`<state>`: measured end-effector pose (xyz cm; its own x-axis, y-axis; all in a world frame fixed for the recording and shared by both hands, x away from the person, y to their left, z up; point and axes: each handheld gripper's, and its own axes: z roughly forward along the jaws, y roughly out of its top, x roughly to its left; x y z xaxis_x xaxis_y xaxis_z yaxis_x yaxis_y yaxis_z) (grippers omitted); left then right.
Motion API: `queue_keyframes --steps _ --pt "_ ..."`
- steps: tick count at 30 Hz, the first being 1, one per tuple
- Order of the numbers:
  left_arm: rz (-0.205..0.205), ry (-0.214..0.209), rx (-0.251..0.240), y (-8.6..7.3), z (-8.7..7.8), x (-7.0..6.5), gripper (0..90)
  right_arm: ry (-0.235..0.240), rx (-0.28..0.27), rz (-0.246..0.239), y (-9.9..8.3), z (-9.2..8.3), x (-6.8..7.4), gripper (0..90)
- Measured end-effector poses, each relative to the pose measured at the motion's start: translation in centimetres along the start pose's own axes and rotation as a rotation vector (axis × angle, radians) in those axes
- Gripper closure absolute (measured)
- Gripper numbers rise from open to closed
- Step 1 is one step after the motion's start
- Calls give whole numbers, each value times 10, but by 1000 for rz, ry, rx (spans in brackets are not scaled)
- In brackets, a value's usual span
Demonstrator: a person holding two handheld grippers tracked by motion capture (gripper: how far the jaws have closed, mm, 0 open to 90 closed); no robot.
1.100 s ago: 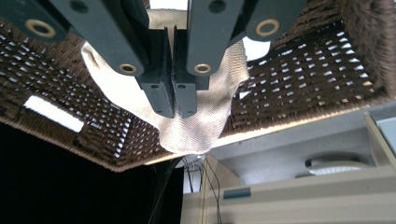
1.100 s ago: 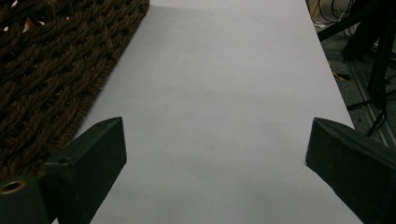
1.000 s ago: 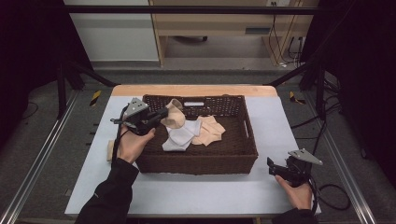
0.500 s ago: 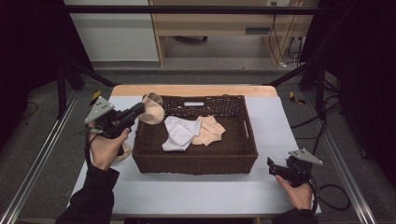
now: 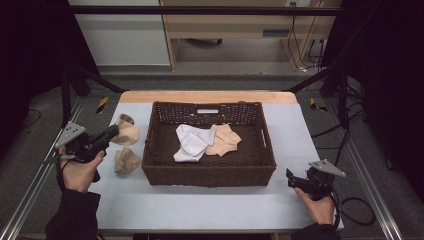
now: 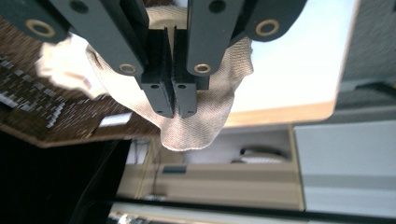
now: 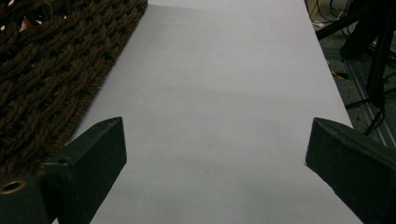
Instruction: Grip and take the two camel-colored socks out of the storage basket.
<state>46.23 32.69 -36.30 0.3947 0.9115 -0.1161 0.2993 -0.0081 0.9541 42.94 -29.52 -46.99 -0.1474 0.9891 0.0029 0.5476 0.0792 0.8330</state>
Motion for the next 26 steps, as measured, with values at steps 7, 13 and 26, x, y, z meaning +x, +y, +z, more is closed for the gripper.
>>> queue_keyframes --steps 7,13,26 --pt "34 55 140 -39 9 10 866 1 5 -2 0 0 1 56" --pt "69 89 254 -68 18 13 844 7 -3 -2 0 -1 1 56" --pt "46 83 239 -83 8 14 310 10 -3 -1 0 -2 1 55"
